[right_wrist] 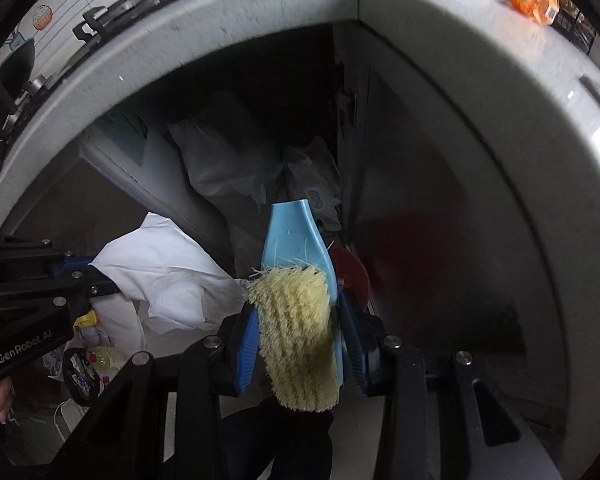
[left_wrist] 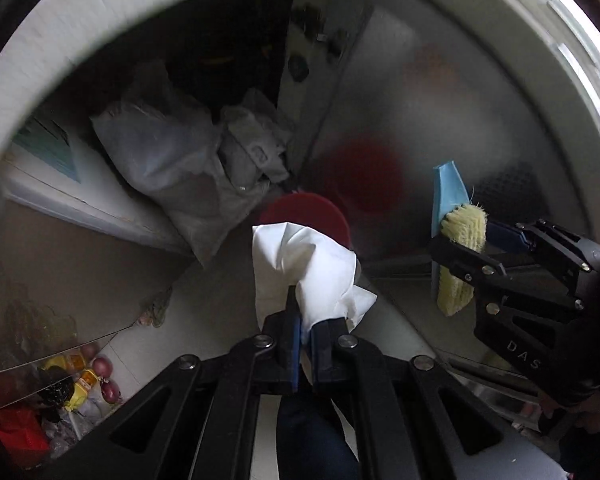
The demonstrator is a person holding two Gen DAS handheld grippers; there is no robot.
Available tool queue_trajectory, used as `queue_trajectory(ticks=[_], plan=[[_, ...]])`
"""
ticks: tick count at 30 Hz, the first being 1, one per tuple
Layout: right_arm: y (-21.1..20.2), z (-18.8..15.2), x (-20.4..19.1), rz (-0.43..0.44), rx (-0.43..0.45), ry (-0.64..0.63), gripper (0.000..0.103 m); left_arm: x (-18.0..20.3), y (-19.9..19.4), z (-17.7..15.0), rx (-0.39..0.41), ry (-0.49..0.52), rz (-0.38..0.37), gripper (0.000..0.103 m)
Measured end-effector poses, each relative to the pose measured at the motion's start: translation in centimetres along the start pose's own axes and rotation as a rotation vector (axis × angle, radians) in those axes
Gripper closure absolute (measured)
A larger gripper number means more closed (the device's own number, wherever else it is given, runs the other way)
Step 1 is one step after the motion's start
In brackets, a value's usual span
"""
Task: Collect trash
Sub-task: 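Lift the gloves and brush and carry both down toward the red bin, then open the left tool dropping the gloves into the red bin while the right holds the brush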
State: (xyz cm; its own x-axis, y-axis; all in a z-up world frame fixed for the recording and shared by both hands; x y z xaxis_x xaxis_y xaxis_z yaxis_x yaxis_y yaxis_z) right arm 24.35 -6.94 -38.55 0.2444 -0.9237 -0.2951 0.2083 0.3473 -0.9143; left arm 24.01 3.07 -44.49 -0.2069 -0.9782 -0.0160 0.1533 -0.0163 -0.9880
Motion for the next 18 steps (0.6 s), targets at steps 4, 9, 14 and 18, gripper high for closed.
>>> queue_trajectory(ticks=[4,9,14,18], plan=[[5.6,-1.3,2.5,-0.013,-0.025,0.021,0.067,0.9,6.3,0.0,-0.027,0.000,-0.032,0.100],[11.7,-2.5,4.8,-0.030,-0.046,0.017,0.067,2.5,14.3,0.3,-0.062,0.050,-0.049,0.100],[15.0,-2.9,6.0,-0.045,-0.062,-0.023,0.067,2.7,18.7,2.1,-0.054,0.072,-0.032,0.100],[15.9,-3.9,7.5,-0.046,-0.076,-0.010,0.067,3.2,20.2,3.1,-0.045,0.094,-0.038,0.100]])
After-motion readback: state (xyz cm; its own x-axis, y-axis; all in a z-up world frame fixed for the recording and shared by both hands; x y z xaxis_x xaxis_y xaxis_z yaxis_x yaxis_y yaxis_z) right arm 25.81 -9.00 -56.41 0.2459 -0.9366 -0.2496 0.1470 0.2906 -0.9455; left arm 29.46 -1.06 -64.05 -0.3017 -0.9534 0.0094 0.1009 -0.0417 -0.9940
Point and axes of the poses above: each gripper's, at about its wrist camera, not at the fingertips, and y roughly the way its jaws point, x to its right, z to its top, the point moved 9 cm from there along y, roughly the way its jaws point, and after that the axes turned 10 degrees about z, right-handed, at the moved point
